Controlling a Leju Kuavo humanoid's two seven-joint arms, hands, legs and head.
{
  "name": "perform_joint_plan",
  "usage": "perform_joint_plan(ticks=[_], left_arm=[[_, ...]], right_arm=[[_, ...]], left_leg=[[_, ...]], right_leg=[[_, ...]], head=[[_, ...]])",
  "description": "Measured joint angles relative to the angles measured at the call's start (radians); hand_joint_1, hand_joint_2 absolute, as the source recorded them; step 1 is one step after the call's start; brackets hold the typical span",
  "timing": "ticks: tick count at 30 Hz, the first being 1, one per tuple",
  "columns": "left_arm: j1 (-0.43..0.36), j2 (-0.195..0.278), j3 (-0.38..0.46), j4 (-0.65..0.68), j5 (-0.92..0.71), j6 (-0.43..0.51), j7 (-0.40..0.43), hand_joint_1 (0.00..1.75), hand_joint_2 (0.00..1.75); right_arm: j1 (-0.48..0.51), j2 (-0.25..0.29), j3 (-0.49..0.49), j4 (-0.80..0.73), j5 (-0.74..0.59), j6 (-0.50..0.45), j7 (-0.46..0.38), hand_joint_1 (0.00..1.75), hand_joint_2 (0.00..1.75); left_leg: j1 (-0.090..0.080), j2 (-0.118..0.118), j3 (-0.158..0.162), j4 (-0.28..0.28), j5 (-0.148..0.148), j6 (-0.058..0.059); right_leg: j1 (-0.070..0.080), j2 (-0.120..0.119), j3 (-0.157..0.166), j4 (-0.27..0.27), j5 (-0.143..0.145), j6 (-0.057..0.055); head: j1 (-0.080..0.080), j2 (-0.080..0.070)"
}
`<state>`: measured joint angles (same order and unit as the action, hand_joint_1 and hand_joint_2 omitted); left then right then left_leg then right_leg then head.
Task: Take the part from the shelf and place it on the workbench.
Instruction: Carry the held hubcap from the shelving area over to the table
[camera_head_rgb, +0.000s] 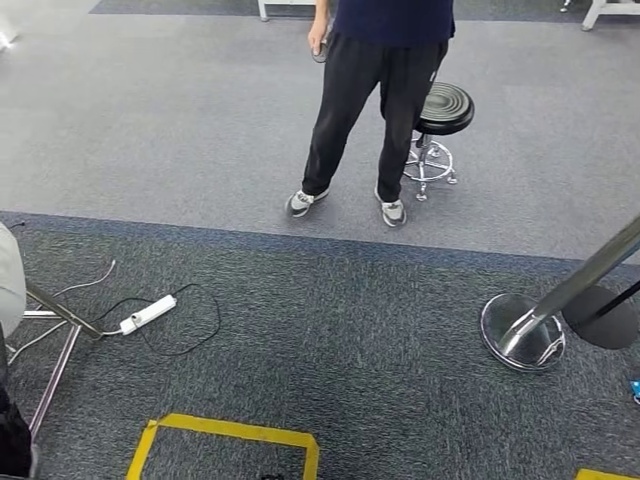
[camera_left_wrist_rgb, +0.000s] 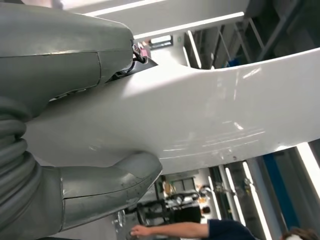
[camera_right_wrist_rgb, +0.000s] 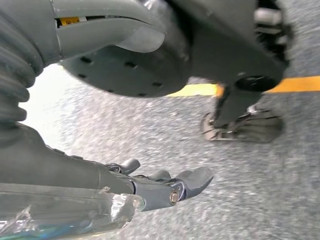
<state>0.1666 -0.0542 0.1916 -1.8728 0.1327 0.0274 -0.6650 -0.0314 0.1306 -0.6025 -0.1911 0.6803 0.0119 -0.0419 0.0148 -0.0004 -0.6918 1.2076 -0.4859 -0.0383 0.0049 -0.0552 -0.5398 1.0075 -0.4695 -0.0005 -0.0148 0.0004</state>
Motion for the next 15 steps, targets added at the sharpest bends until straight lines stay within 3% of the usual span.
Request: perform_joint_plan(ticks=[2,4,6,8,10,12,13,14,15], left_arm=[[0.007,-0.005,0.001,0.0,-0.004,0.005,-0.004,1.75,1.75],[0.011,-0.006,0.004,0.0,-0.005,0.009,-0.007,1.75,1.75],[0.017,-0.007,0.015,-0.002,0.0,0.011,-0.01,1.75,1.75],[0.019,-0.007,0.028,-0.01,0.005,0.008,-0.012,1.75,1.75],[0.013,-0.007,0.034,-0.017,0.006,0.001,-0.011,1.75,1.75],[0.004,-0.007,0.035,-0.018,0.007,-0.003,-0.007,1.75,1.75],[0.001,-0.007,0.036,-0.018,0.008,-0.003,-0.004,1.75,1.75],[-0.003,-0.007,0.036,-0.018,0.01,-0.004,-0.001,1.75,1.75],[-0.008,-0.007,0.036,-0.018,0.014,-0.003,0.001,1.75,1.75]], right_arm=[[0.004,-0.002,-0.006,0.0,0.002,-0.003,0.027,0.0,1.75],[0.006,-0.002,-0.013,0.0,-0.001,-0.005,0.04,0.0,1.75],[0.005,-0.002,-0.019,0.0,-0.006,-0.005,0.039,0.0,1.75],[0.002,-0.001,-0.025,-0.001,-0.008,-0.003,0.032,0.0,1.75],[-0.001,0.0,-0.03,-0.002,-0.01,-0.001,0.021,0.0,1.75],[-0.004,0.002,-0.035,-0.002,-0.012,0.004,0.007,0.0,1.75],[-0.006,0.002,-0.037,-0.002,-0.012,0.007,0.001,0.0,1.75],[-0.009,0.002,-0.037,-0.002,-0.012,0.01,-0.005,0.0,1.75],[-0.011,0.002,-0.039,-0.002,-0.011,0.012,-0.012,0.0,1.75]], left_leg=[[-0.007,0.051,0.075,-0.138,0.052,0.008],[-0.015,0.083,0.11,-0.21,0.065,0.018],[-0.016,0.061,0.108,-0.217,0.065,0.028],[-0.011,0.037,0.108,-0.221,0.07,0.039],[-0.006,0.013,0.108,-0.222,0.073,0.048],[-0.006,-0.014,0.106,-0.222,0.075,0.052],[-0.006,-0.029,0.106,-0.222,0.076,0.052],[-0.006,-0.044,0.106,-0.222,0.077,0.051],[-0.005,-0.059,0.107,-0.221,0.078,0.05]], right_leg=[[0.005,-0.021,0.003,0.002,-0.005,0.005],[0.011,-0.041,0.007,0.003,-0.011,0.013],[0.013,-0.061,0.012,0.0,-0.014,0.022],[0.009,-0.031,0.005,0.025,-0.035,0.035],[0.005,0.029,-0.042,0.132,-0.093,0.044],[0.004,0.051,-0.105,0.268,-0.147,0.047],[0.003,0.052,-0.121,0.297,-0.149,0.047],[0.003,0.054,-0.119,0.287,-0.131,0.046],[0.001,0.059,-0.097,0.235,-0.096,0.045]], head=[[-0.001,0.0],[0.0,0.0],[0.001,0.0],[0.003,0.0],[0.007,0.0],[0.007,0.0],[0.008,0.0],[0.008,0.0],[0.008,0.0]])
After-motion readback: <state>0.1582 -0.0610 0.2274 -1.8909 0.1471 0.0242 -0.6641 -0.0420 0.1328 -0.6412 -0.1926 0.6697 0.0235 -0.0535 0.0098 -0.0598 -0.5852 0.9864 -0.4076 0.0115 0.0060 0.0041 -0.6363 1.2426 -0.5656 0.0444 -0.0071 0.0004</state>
